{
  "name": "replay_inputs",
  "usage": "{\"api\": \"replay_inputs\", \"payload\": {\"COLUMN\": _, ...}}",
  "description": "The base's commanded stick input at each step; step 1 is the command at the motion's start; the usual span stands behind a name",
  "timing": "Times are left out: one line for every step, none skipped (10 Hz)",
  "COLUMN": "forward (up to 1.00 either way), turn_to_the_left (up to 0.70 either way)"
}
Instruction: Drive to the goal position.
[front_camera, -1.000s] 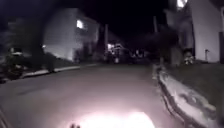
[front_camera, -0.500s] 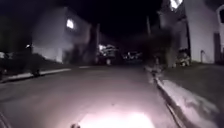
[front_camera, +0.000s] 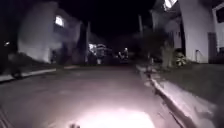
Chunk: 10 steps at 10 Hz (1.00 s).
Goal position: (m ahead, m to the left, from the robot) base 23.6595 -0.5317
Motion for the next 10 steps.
{"api": "replay_inputs", "payload": {"forward": 1.0, "turn_to_the_left": -0.27}}
{"api": "replay_inputs", "payload": {"forward": 1.0, "turn_to_the_left": -0.16}}
{"api": "replay_inputs", "payload": {"forward": 1.0, "turn_to_the_left": 0.0}}
{"api": "replay_inputs", "payload": {"forward": 1.0, "turn_to_the_left": 0.0}}
{"api": "replay_inputs", "payload": {"forward": 1.0, "turn_to_the_left": 0.0}}
{"api": "replay_inputs", "payload": {"forward": 1.0, "turn_to_the_left": 0.0}}
{"api": "replay_inputs", "payload": {"forward": 1.0, "turn_to_the_left": 0.0}}
{"api": "replay_inputs", "payload": {"forward": 1.0, "turn_to_the_left": 0.0}}
{"api": "replay_inputs", "payload": {"forward": 1.0, "turn_to_the_left": 0.0}}
{"api": "replay_inputs", "payload": {"forward": 1.0, "turn_to_the_left": 0.0}}
